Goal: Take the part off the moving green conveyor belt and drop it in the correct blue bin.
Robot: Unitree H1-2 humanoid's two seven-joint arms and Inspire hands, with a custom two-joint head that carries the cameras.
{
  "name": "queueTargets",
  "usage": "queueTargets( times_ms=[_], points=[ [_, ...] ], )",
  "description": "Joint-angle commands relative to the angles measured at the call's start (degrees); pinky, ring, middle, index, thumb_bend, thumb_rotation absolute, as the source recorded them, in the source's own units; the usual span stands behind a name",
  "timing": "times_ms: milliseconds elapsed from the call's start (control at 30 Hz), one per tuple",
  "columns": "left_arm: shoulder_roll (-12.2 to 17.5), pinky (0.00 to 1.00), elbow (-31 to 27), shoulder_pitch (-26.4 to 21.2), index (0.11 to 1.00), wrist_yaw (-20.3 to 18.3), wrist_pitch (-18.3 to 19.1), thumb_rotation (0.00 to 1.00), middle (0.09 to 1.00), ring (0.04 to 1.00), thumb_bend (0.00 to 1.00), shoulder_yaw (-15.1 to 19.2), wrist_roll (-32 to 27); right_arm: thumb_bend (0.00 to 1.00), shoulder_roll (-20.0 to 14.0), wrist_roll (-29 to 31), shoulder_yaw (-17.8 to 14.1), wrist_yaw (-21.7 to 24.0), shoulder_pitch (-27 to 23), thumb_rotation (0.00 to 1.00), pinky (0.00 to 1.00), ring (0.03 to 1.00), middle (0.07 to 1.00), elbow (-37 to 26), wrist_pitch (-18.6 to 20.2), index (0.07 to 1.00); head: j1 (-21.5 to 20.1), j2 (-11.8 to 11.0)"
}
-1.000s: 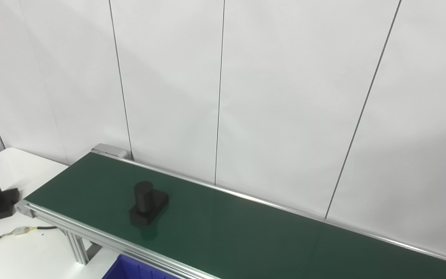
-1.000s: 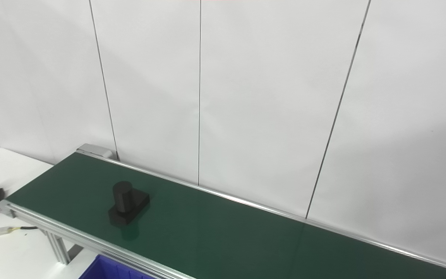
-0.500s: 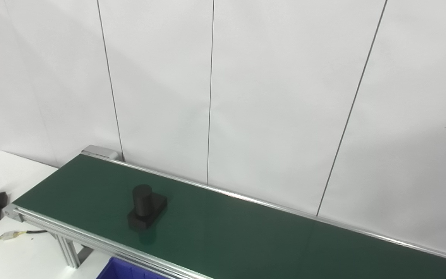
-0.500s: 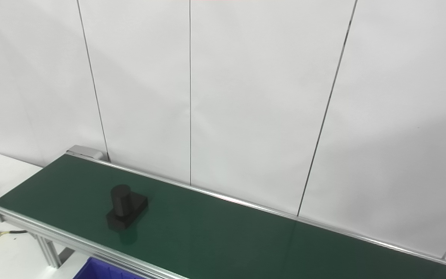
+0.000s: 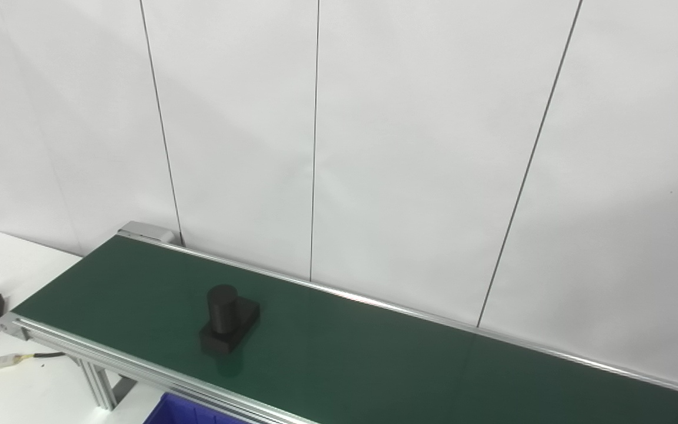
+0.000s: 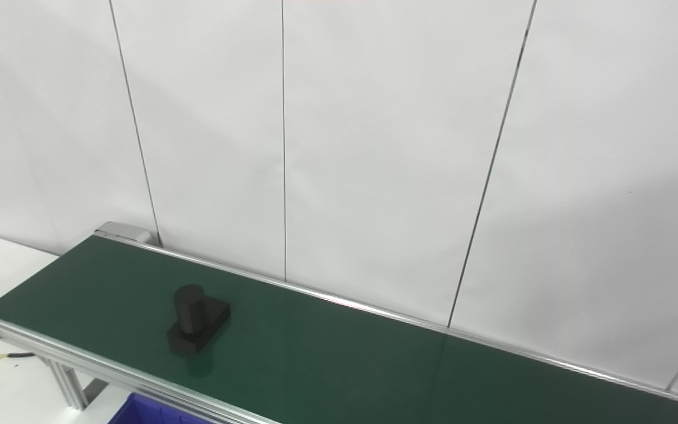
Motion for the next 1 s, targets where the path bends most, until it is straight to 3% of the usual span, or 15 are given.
queueTargets(
  times_ms=[0,200,467,733,967],
  points=[
    [-0.6,0.58,-2.0,-0.2,0.786,0.8,-2.3,0.7,0.756,0.689,0.72,-0.1,0.4,0.45,-0.1,-0.4,-0.5,0.0,-1.6,0.6,0.58,0.723,0.776,-2.0,0.9,0.825,0.0,0.0],
    [-0.5,0.58,-2.2,-0.3,0.796,0.6,-2.3,0.72,0.762,0.695,0.72,0.0,0.5,0.48,0.3,-1.7,-0.3,0.3,-3.2,0.58,0.62,0.755,0.799,-2.8,3.5,0.825,-1.2,0.9],
    [-0.1,0.59,-2.1,-0.8,0.808,0.1,-2.3,0.75,0.777,0.707,0.72,0.4,-0.1,0.53,0.8,-5.3,0.4,0.4,-7.5,0.55,0.67,0.762,0.792,-2.3,5.9,0.829,-6.2,2.3],
    [-0.1,0.61,-2.8,-0.6,0.822,-0.3,-2.3,0.77,0.788,0.719,0.63,0.6,-0.3,0.58,0.4,-6.0,0.7,1.2,-10.1,0.51,0.69,0.777,0.802,-2.2,7.9,0.837,-6.8,3.5],
    [0.2,0.61,-3.4,-0.5,0.83,-0.5,-2.3,0.79,0.79,0.723,0.64,0.6,-0.1,0.57,0.3,-6.3,0.9,1.9,-11.7,0.48,0.72,0.791,0.814,-2.0,9.4,0.849,-7.2,4.6]
  ],
)
